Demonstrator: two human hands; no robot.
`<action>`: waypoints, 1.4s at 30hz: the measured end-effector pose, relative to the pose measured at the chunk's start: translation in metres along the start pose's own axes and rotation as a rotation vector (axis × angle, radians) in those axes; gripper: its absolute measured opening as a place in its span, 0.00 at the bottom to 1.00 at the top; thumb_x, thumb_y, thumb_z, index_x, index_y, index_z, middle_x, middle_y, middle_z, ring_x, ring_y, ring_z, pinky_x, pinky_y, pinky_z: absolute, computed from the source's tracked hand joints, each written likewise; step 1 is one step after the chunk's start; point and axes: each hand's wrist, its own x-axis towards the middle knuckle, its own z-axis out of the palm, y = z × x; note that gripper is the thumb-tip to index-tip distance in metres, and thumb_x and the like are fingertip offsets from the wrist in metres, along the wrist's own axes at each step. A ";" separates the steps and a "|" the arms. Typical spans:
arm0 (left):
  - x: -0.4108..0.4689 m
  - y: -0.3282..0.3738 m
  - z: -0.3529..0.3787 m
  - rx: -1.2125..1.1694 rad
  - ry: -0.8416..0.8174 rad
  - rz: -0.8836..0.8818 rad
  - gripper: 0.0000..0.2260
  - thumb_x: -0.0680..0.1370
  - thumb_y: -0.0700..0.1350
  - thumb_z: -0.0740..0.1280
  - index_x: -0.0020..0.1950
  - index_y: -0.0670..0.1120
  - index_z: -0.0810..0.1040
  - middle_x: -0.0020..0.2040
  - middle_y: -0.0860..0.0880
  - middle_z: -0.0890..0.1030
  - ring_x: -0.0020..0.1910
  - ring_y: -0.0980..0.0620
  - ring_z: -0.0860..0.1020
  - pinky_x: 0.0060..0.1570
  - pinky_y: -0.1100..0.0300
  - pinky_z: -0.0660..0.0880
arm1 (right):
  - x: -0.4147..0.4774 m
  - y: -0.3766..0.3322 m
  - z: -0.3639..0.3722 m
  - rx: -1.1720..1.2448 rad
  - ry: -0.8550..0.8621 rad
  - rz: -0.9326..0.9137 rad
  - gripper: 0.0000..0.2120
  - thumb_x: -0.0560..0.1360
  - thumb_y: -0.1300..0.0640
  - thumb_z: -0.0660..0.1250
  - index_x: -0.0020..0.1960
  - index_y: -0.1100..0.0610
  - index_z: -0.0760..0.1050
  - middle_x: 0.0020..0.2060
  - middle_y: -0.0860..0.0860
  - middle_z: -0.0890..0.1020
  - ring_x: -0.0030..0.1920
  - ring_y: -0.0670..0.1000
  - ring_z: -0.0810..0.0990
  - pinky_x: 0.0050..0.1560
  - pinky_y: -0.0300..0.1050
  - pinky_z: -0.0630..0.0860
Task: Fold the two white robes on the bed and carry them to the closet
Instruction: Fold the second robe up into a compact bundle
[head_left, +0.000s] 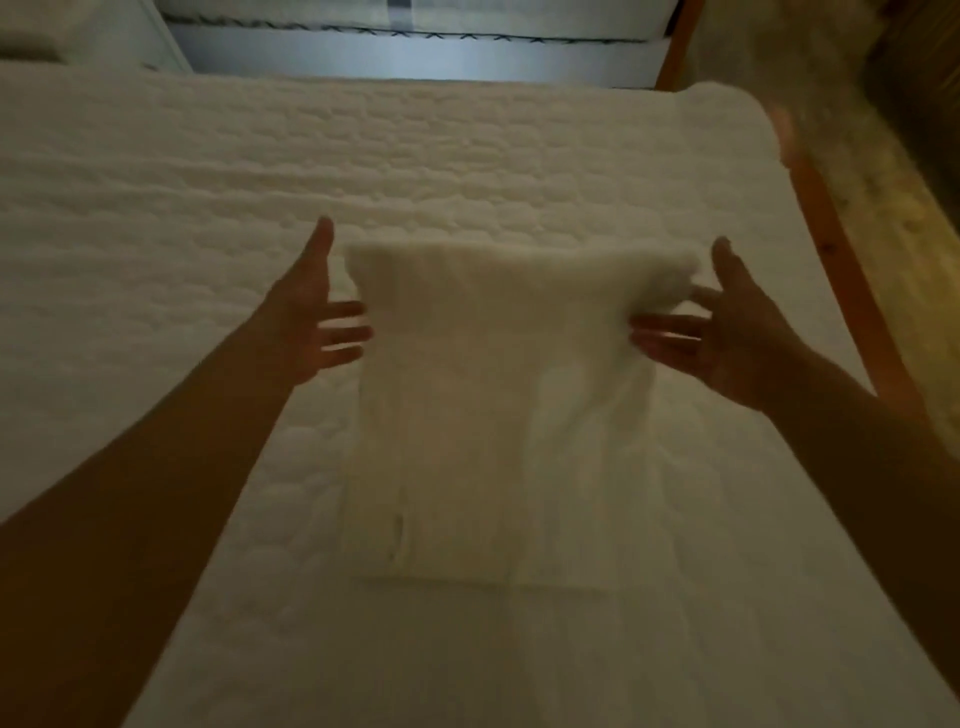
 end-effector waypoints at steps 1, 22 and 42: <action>0.022 -0.007 0.010 0.282 0.128 0.067 0.42 0.73 0.74 0.59 0.79 0.50 0.60 0.71 0.40 0.73 0.64 0.37 0.77 0.60 0.44 0.75 | 0.023 0.008 0.009 -0.182 0.030 -0.022 0.36 0.76 0.31 0.61 0.75 0.53 0.64 0.60 0.63 0.80 0.56 0.63 0.84 0.55 0.59 0.82; 0.136 -0.114 0.071 1.479 0.127 0.826 0.33 0.75 0.73 0.40 0.79 0.65 0.46 0.83 0.51 0.44 0.81 0.45 0.43 0.76 0.36 0.42 | 0.166 0.116 0.069 -1.633 0.228 -0.807 0.36 0.75 0.26 0.48 0.80 0.35 0.46 0.81 0.55 0.41 0.81 0.56 0.40 0.75 0.66 0.37; 0.028 -0.246 -0.004 1.509 -0.045 0.914 0.29 0.78 0.71 0.42 0.78 0.68 0.41 0.83 0.52 0.43 0.82 0.46 0.47 0.76 0.36 0.47 | 0.023 0.234 0.002 -1.644 0.047 -0.606 0.34 0.76 0.25 0.42 0.78 0.32 0.36 0.81 0.50 0.36 0.80 0.52 0.35 0.78 0.64 0.39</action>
